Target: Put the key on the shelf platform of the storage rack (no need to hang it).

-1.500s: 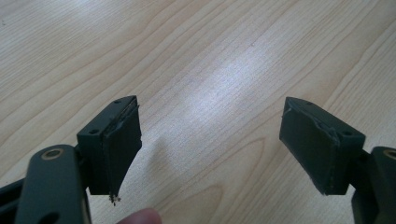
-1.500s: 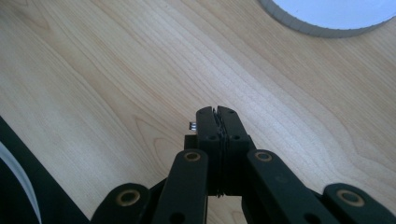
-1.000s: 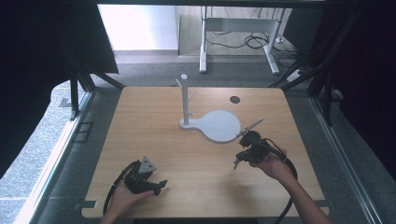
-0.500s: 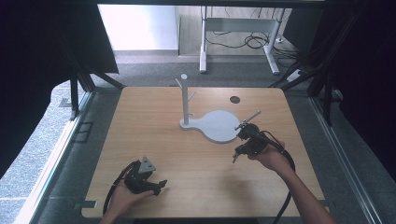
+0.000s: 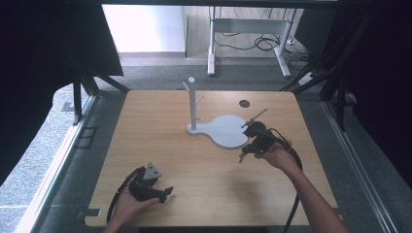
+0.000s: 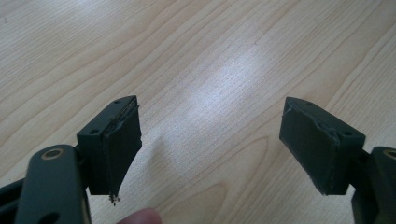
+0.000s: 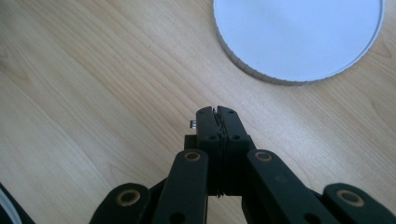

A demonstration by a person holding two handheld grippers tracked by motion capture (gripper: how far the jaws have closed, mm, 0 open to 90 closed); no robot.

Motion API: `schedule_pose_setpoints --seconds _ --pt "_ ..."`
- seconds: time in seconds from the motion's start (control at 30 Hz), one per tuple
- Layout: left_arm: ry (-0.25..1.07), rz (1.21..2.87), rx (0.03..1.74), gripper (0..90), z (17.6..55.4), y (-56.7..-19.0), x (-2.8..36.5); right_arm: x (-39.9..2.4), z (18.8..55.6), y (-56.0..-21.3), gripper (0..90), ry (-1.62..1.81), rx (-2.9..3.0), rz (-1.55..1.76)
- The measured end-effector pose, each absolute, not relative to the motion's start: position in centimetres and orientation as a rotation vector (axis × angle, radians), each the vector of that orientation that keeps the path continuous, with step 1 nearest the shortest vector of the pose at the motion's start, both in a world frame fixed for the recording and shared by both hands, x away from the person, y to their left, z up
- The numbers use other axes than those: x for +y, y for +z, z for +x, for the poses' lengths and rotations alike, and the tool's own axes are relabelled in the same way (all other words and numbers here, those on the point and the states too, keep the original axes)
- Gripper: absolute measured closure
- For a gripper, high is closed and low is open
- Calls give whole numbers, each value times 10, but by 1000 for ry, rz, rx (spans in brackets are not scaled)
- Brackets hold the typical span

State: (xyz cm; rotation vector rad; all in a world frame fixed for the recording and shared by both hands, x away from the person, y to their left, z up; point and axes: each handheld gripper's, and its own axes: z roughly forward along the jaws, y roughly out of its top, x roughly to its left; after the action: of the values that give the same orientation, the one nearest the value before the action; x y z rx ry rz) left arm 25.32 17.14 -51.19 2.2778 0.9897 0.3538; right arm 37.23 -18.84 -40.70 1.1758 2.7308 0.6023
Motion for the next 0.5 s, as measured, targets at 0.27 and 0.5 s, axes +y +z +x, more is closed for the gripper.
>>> schedule_pose_setpoints --seconds 0.27,0.5 --pt "358 2276 987 211 253 -511 172 -188 384 -406 896 616 2715 1205" --pt "357 2280 988 210 253 -511 171 -188 393 -406 896 619 2709 1220"
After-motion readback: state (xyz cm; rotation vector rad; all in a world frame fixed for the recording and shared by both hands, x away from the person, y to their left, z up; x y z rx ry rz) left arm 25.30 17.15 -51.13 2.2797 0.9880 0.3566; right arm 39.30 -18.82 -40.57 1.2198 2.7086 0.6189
